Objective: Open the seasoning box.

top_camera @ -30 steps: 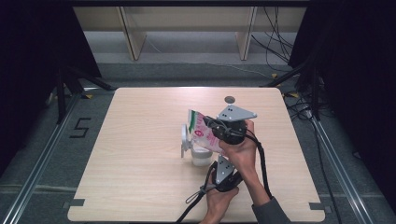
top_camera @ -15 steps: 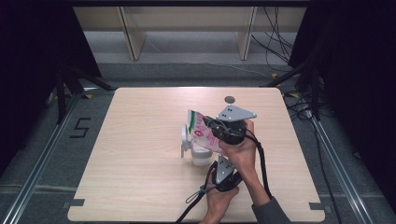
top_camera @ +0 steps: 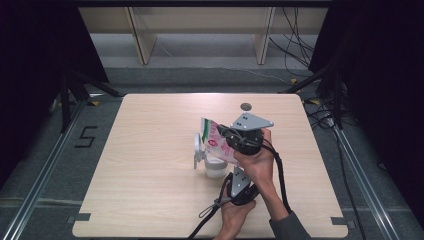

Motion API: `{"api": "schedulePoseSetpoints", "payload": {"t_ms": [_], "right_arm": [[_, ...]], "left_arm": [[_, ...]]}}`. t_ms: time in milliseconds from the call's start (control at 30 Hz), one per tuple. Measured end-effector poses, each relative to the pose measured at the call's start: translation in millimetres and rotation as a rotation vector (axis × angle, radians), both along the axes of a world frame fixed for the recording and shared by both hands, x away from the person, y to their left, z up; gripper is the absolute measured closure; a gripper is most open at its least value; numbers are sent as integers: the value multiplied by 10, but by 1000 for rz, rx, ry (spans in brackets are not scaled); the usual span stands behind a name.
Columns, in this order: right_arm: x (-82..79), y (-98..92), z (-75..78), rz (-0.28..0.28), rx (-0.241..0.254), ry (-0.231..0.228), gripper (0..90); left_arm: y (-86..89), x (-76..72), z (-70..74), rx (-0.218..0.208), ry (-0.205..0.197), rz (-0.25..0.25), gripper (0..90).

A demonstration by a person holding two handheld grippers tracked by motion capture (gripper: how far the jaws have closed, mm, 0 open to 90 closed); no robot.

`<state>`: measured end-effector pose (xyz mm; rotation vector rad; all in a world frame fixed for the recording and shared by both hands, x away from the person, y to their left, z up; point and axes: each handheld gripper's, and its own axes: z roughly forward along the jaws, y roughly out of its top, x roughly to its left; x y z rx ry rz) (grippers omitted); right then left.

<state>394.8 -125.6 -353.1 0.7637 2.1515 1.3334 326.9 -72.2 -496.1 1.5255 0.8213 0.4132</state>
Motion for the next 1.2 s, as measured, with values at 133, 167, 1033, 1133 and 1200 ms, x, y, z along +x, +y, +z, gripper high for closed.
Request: {"api": "schedulePoseSetpoints", "payload": {"t_ms": [133, 167, 1033, 1133, 1200], "right_arm": [[1, -4, 5, 6, 4, -10, 894], [1, -4, 5, 6, 4, -10, 894], [8, -13, -2, -1, 6, -6, 894], [-8, -13, 6, -9, 25, 7, 894], [-14, -17, 8, -9, 30, 19, 894]], "left_arm": [[4, 2, 8, -2, -3, 2, 796], [4, 2, 12, -3, -4, 1, 796], [-1, 15, 0, -10, -7, -12, 796], [-1, 18, 1, -15, -10, -15, 796], [1, 18, 0, -12, -6, -13, 796]]}}
